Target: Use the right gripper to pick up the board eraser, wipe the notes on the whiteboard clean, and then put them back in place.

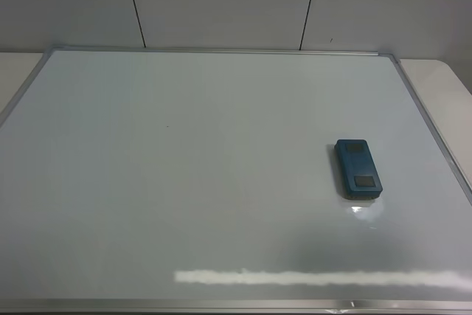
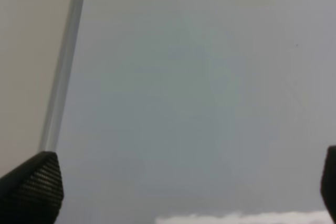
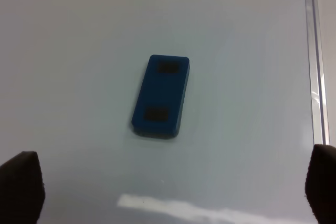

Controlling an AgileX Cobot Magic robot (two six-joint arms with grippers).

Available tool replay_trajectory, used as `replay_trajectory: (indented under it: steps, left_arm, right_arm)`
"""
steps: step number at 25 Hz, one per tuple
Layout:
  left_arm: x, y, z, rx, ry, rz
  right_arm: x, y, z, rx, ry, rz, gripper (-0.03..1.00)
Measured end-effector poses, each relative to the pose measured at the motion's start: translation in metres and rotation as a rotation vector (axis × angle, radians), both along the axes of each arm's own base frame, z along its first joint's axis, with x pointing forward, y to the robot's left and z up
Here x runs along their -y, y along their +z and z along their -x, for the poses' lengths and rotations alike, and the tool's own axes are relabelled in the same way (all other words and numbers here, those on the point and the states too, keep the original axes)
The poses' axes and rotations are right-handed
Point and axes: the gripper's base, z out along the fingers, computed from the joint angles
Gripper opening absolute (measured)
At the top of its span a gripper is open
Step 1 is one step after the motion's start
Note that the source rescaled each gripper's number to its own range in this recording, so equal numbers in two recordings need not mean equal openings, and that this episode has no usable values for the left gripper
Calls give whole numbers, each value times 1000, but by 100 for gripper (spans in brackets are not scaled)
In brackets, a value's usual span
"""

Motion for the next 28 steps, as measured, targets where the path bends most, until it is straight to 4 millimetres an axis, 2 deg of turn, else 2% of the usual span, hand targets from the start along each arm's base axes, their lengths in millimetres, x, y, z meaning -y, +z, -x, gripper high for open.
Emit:
replay_trajectory:
  steps: [4, 21, 28]
  left_arm:
    - [0, 0, 0, 0, 0, 0]
    - [0, 0, 0, 0, 0, 0]
    - [0, 0, 0, 0, 0, 0]
  right_arm:
    - [-3, -5, -6, 14, 12, -21, 100]
    - [-4, -5, -6, 16, 7, -26, 100]
    - [-5, -5, -6, 19, -199, -24, 100]
